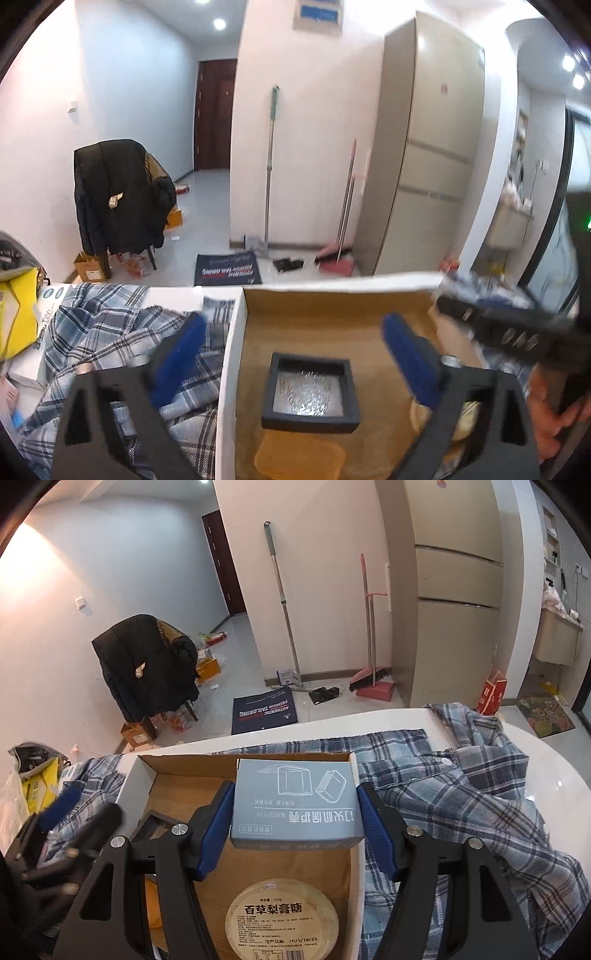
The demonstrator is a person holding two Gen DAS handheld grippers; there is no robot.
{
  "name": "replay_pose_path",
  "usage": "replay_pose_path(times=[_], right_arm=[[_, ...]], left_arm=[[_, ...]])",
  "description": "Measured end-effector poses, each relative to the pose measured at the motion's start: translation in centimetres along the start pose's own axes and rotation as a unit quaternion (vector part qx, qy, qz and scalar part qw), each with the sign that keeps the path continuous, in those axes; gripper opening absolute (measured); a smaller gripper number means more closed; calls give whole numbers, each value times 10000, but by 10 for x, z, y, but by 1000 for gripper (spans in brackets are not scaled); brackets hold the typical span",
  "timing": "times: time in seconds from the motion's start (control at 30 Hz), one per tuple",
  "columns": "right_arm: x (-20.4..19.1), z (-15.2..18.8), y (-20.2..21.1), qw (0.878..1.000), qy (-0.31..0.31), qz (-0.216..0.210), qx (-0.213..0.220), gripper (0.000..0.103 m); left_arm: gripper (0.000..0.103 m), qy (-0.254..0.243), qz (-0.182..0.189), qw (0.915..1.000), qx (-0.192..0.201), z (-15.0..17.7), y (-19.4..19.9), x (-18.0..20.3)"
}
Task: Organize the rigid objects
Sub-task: 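Carry the black frame and blue-grey box into the white box and release both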
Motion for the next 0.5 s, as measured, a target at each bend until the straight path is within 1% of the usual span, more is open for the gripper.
replay_pose_path(times=[0.03,0.1,0.17,0.27,0.33,0.43,0.5], right_arm=[[0,1,-2,10000,11,8,-24,65],[-2,4,-8,9999,77,43,-81,65],[-5,7,-14,9997,172,72,-143,65],[-7,12,-21,9992,296,118,-225,65],[-6,13,-23,9990,351,198,-216,65],[-4,14,-27,9988,375,219,-237,65],[-3,17,-31,9987,341,180,-323,65]], left_arm=[[103,137,81,9997,181,-3,7,-3],[103,220,176,9989,387,-9,16,-4],[103,123,147,9984,528,-14,22,-5],[103,-15,15,9983,588,-15,24,-6],[103,-65,1,9984,560,-14,22,-6],[103,-177,-204,9978,602,-13,21,-6],[103,-280,-169,9976,611,-12,21,-2]])
Point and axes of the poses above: each gripper's, at about its wrist camera, not at the fingertips, and y roughly against the way its jaws point, x to its right, z to its underside, the point moved 7 cm from there along -y, roughly the way its jaws point, and after that the axes turned 5 degrees about -x, right-handed, at the moved point
